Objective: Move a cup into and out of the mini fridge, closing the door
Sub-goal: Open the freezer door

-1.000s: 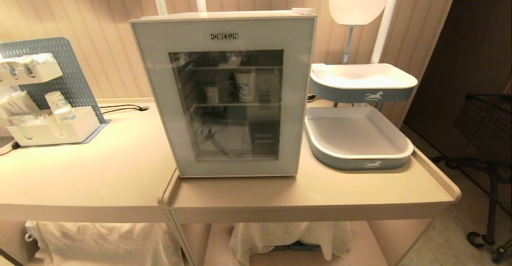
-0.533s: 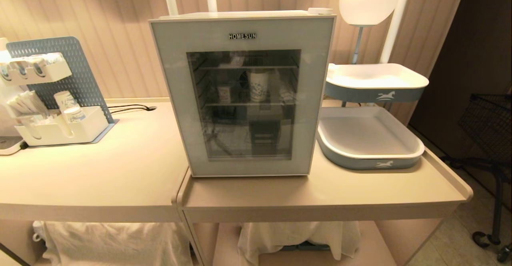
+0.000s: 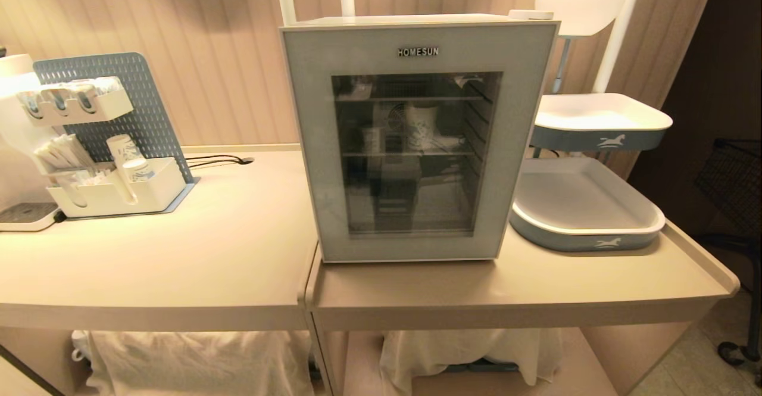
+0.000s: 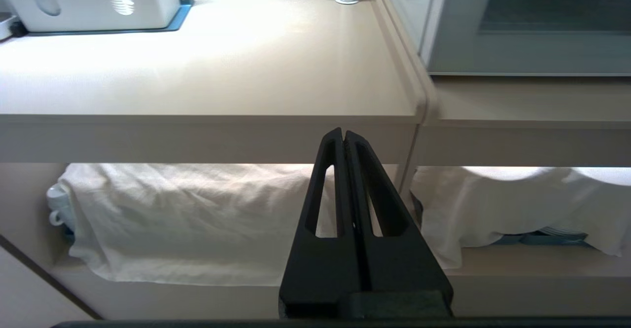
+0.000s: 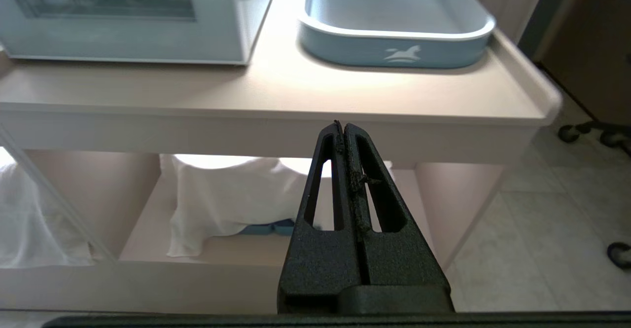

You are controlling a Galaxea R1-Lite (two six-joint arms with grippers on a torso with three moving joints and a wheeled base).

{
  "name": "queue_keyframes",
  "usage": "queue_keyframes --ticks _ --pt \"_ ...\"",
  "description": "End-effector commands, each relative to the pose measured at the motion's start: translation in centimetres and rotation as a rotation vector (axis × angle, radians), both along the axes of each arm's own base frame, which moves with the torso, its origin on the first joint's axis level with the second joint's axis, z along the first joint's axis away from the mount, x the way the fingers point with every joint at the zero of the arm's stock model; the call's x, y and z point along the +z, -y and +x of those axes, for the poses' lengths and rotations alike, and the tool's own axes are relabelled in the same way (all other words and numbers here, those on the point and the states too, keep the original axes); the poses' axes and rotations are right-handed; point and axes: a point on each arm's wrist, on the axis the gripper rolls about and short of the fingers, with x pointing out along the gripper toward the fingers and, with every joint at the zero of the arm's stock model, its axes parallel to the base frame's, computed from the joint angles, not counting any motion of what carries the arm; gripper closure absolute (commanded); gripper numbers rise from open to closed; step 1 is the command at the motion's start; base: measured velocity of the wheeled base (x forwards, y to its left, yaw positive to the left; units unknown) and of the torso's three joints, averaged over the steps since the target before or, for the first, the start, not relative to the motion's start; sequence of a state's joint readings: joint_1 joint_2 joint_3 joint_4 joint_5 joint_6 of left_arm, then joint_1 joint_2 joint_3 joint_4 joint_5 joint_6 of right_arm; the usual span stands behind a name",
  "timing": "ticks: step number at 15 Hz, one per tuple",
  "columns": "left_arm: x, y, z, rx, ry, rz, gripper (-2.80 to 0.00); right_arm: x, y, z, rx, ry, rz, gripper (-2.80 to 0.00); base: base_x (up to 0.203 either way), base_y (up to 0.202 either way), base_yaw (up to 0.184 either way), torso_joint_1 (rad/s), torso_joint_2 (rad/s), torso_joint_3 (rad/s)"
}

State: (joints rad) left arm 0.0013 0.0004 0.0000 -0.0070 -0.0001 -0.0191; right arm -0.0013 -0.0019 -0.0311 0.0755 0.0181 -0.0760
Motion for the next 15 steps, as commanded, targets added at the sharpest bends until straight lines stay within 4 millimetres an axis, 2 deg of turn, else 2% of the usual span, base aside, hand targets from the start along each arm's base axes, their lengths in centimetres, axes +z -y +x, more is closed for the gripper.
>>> queue_keyframes --ticks 1,5,9,15 --pt "0.01 0.0 0.0 0.0 0.001 -0.001 0.0 -0.02 0.0 0.02 0.001 -0.003 0.001 0.0 0.0 0.192 0.003 0.001 0.01 0.002" --pt "-0.01 0.0 0.0 0.0 0.0 -0.001 0.0 -0.02 0.0 0.02 0.0 -0.004 0.002 0.0 0.0 0.161 0.001 0.003 0.0 0.005" --pt "-0.01 0.0 0.0 0.0 0.0 0.001 0.0 -0.02 0.0 0.02 0.0 -0.004 0.002 0.0 0.004 0.001 0.003 0.003 0.0 0.0" --pt "-0.01 0.0 0.0 0.0 0.0 0.002 0.0 -0.02 0.0 0.02 0.0 -0.004 0.002 0.0 0.171 0.0 0.0 0.005 0.0 0.0"
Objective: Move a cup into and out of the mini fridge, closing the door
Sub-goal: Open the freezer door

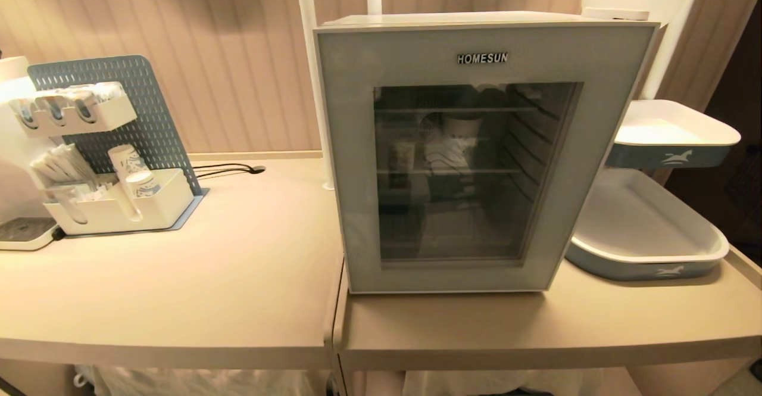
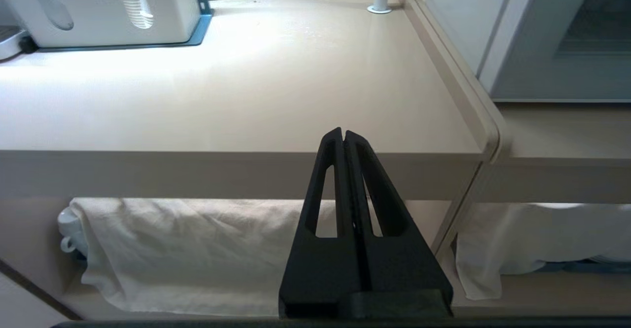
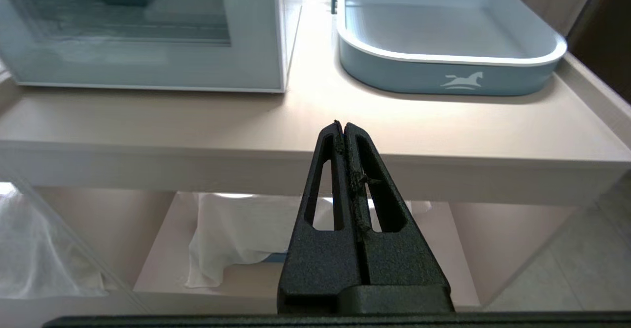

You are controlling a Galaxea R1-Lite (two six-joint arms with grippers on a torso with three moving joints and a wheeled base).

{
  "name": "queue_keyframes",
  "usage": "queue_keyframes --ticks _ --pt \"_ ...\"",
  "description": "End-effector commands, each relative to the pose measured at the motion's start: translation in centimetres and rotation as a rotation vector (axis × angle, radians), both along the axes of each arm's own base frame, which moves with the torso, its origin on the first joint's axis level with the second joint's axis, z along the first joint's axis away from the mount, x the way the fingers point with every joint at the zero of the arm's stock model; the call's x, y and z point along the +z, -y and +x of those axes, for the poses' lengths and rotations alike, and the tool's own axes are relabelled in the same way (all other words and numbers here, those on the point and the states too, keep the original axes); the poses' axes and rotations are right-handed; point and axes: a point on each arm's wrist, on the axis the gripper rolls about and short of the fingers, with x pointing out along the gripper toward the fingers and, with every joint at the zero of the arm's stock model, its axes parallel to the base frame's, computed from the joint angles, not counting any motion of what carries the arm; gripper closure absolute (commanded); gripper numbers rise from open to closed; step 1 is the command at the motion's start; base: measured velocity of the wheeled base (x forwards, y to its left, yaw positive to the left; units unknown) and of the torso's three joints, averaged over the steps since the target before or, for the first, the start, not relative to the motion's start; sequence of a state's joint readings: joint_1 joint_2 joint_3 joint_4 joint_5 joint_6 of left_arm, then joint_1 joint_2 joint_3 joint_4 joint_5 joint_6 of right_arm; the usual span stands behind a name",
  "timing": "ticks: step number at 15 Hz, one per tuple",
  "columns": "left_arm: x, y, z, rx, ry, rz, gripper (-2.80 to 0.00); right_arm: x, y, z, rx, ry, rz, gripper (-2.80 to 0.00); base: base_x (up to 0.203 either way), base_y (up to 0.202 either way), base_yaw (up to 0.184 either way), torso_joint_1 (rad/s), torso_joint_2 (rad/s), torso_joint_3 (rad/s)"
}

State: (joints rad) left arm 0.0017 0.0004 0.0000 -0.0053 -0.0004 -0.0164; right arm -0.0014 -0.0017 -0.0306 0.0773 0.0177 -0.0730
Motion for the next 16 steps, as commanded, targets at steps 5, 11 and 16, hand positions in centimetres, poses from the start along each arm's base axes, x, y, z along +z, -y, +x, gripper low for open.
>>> queue_keyframes --ticks 5,11,16 --pt "3.5 -0.2 -1.1 0.095 0.129 0.055 0.0 0.0 0.0 0.0 0.002 0.001 -0.004 0.0 0.0 0.0 0.0 0.0 0.0 0.0" --pt "27.5 -0.5 -11.1 0.246 0.431 -0.006 0.0 0.0 0.0 0.0 0.002 0.002 -0.003 0.0 0.0 0.0 0.0 0.0 0.0 0.0" --pt "37.7 0.0 6.6 0.023 0.036 -0.062 0.0 0.0 0.0 0.0 0.002 0.002 -0.007 0.0 0.0 0.0 0.0 0.0 0.0 0.0"
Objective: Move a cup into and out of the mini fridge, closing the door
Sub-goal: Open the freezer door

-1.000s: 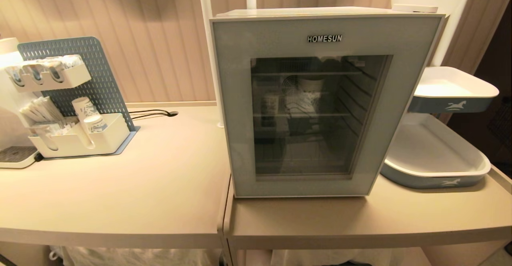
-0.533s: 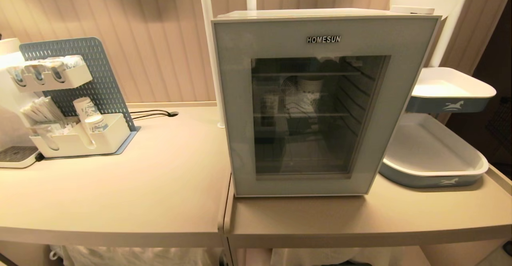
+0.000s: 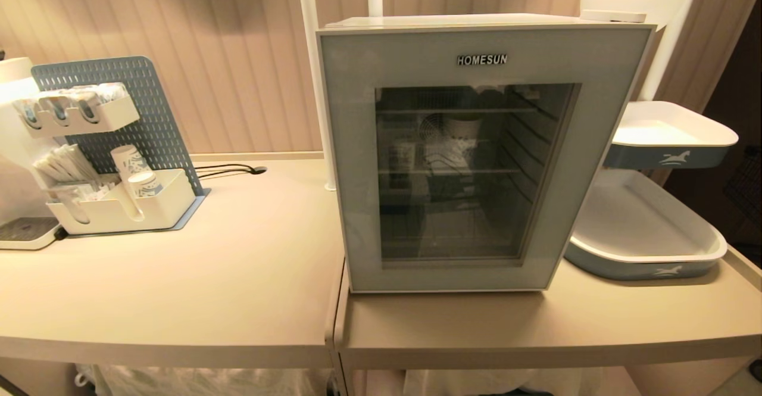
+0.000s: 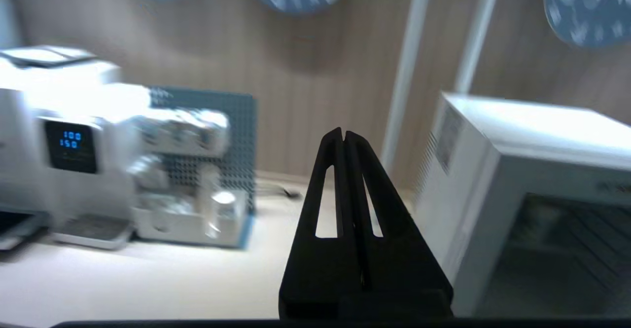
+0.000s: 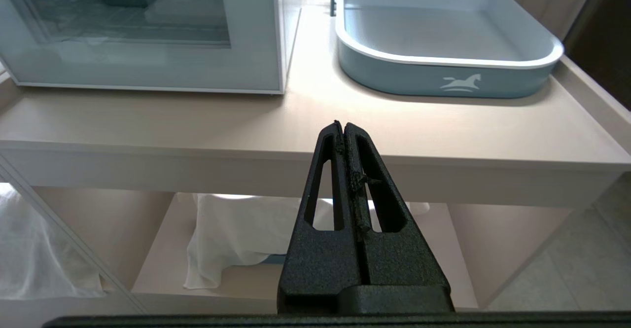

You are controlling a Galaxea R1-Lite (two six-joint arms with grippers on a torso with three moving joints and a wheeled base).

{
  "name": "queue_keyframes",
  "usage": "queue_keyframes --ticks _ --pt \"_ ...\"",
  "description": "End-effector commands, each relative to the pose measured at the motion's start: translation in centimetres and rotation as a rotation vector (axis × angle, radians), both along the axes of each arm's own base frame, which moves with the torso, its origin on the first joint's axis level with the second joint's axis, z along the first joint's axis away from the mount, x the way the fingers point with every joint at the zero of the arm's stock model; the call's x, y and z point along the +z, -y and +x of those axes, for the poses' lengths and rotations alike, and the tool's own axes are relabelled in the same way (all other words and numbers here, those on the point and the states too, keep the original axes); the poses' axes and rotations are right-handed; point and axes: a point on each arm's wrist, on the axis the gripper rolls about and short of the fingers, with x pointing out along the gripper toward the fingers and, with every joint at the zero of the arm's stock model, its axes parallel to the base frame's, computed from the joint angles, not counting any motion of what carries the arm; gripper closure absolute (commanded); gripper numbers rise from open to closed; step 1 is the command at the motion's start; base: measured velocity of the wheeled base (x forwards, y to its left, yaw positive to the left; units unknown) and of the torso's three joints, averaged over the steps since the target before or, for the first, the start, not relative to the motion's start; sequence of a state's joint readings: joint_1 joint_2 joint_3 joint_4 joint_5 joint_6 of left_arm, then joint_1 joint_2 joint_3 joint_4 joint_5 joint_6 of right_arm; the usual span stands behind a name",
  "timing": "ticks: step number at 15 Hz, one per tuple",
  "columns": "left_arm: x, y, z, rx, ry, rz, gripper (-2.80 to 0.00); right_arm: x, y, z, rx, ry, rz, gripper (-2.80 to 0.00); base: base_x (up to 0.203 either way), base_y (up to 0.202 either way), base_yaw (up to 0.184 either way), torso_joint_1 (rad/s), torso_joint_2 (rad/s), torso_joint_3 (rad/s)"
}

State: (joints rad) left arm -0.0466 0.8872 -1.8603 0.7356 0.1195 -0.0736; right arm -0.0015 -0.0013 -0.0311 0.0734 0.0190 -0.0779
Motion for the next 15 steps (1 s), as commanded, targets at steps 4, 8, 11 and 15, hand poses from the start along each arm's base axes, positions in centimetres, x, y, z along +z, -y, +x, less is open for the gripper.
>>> queue_keyframes --ticks 4,8,11,15 --pt "-5.7 0.4 25.7 -0.706 -0.625 -0.051 -2.8 0.0 0.0 0.0 0.001 -0.003 0.001 0.0 0.0 0.0 0.0 0.0 0.0 0.0" --pt "-14.5 -2.8 31.3 -1.37 -0.488 -0.139 -2.8 0.0 0.0 0.0 -0.001 -0.003 0.001 0.0 0.0 0.0 0.0 0.0 0.0 0.0" --pt "-18.8 -2.7 32.9 -1.428 -0.433 -0.101 -2.8 0.0 0.0 0.0 0.001 -0.003 0.0 0.0 0.0 0.0 0.0 0.0 0.0 0.0" --pt "-21.6 1.8 35.3 -1.57 -0.409 -0.002 -2.8 0.0 0.0 0.0 0.001 -0.003 0.004 0.0 0.0 0.0 0.0 0.0 0.0 0.0"
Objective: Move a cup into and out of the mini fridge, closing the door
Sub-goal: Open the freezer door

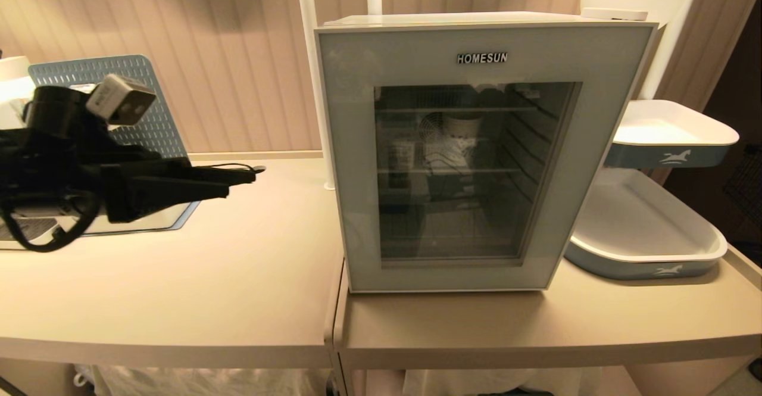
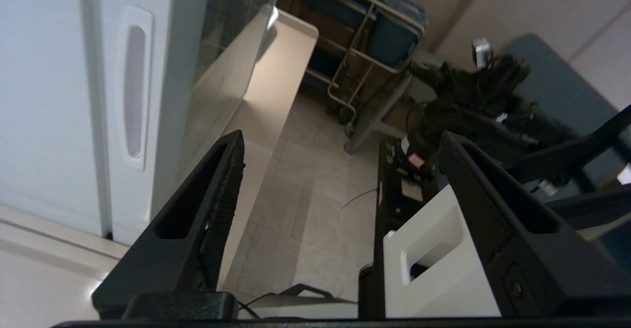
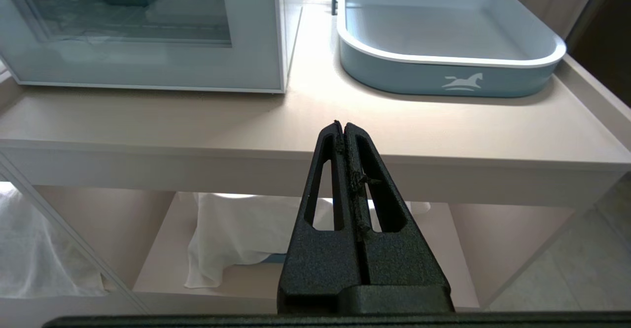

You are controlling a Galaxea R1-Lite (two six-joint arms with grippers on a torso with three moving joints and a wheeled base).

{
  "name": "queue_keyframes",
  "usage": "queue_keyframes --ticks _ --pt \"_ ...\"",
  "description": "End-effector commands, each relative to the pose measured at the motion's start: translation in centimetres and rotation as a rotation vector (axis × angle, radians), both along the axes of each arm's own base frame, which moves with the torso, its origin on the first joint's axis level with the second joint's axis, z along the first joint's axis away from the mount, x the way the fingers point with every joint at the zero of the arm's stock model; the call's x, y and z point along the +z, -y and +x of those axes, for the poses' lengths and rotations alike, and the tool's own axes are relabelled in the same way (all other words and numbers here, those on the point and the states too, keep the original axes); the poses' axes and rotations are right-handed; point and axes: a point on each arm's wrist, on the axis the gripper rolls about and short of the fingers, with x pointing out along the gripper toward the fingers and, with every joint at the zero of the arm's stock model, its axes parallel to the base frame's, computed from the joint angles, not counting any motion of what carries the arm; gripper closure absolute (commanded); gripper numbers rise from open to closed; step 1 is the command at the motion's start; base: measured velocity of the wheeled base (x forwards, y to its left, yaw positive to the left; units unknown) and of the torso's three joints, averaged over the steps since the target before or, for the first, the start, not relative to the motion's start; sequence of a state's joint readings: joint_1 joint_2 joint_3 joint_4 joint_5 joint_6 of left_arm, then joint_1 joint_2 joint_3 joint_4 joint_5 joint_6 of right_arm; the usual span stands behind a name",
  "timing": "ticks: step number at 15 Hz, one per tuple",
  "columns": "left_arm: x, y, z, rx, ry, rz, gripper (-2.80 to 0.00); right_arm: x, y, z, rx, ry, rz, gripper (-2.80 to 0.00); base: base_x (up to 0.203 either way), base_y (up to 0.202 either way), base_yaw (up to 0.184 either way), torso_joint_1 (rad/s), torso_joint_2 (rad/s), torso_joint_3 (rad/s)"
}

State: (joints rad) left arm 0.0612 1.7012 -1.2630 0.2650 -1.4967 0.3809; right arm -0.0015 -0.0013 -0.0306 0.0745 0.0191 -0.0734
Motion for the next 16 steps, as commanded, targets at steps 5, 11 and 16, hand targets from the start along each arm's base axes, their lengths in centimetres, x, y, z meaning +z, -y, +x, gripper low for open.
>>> queue_keyframes --ticks 5,11,16 --pt "-3.0 3.0 2.7 -0.018 -0.012 0.069 -2.8 0.0 0.0 0.0 0.001 -0.002 -0.002 0.0 0.0 0.0 0.0 0.0 0.0 0.0" --pt "-4.1 6.0 5.1 0.045 0.045 0.182 -2.8 0.0 0.0 0.0 0.001 0.0 -0.004 0.0 0.0 0.0 0.0 0.0 0.0 0.0" --pt "-5.0 9.4 7.1 0.077 0.075 0.153 -2.8 0.0 0.0 0.0 0.001 0.0 -0.005 0.0 0.0 0.0 0.0 0.0 0.0 0.0"
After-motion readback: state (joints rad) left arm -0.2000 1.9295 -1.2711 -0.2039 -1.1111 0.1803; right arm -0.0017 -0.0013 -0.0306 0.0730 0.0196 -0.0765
